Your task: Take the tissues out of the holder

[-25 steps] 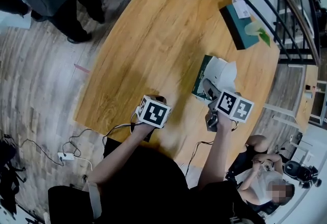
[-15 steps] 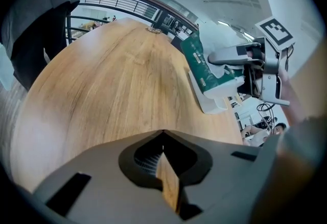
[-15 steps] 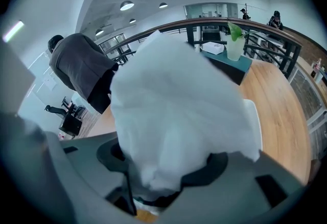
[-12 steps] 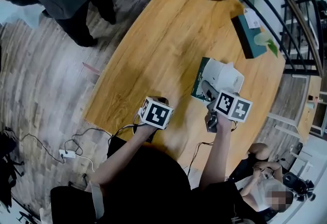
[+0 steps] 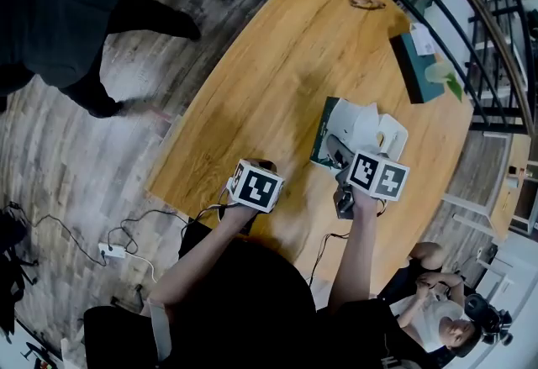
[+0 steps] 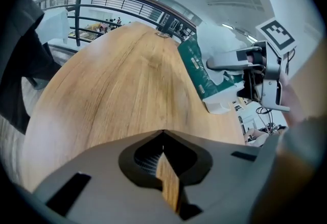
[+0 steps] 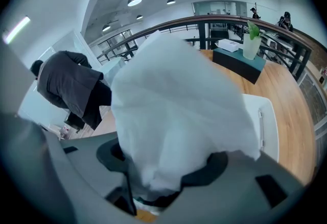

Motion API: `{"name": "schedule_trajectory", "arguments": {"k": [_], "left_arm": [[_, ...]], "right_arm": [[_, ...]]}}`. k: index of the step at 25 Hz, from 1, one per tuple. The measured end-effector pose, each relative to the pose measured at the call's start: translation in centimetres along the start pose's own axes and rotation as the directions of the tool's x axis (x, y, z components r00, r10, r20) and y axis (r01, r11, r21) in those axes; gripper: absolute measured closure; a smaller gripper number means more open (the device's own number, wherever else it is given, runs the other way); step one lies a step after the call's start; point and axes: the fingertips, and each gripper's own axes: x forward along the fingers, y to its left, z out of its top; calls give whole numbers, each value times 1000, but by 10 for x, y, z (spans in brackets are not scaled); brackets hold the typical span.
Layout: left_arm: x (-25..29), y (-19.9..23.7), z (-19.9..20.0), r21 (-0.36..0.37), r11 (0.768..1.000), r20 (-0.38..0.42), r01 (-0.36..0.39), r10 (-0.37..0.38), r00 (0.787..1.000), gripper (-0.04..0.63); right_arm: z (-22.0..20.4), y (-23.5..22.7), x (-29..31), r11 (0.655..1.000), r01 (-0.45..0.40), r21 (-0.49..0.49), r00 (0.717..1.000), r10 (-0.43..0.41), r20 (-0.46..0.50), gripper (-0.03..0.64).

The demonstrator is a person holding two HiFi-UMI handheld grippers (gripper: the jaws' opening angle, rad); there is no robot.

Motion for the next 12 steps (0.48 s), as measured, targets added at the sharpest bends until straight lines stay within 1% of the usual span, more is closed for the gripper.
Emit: {"name": "schedule_trajectory", "arguments": {"k": [12], "left_arm": [[-11, 9, -12, -11, 1000, 9, -6, 6, 1000, 588]], "right_arm": [[-36, 35, 3, 998, -29, -58, 998, 26, -53, 350]]}}
